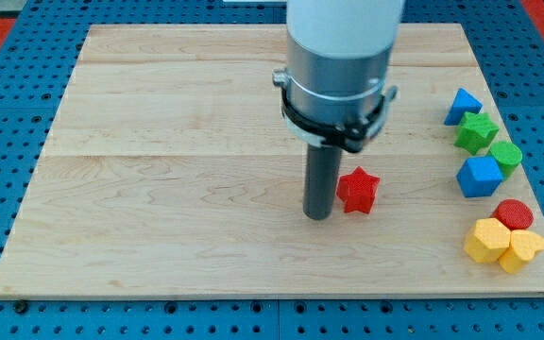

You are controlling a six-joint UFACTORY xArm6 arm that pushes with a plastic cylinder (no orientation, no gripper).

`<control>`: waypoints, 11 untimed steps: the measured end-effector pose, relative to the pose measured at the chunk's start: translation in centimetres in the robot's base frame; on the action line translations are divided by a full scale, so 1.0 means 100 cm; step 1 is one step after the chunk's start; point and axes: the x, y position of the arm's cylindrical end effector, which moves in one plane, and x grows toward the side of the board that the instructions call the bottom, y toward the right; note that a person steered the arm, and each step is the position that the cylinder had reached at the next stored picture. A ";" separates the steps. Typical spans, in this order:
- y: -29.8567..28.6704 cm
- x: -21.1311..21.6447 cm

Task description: Drag the red star parallel left to the green star

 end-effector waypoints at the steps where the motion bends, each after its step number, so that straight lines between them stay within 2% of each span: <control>1: 0.024 -0.004; 4: 0.024 -0.203; 5: 0.007 -0.176; 6: -0.007 -0.105; 7: 0.025 -0.055; 8: 0.080 -0.038; 9: 0.091 -0.095; 10: 0.091 -0.124; 11: 0.091 -0.121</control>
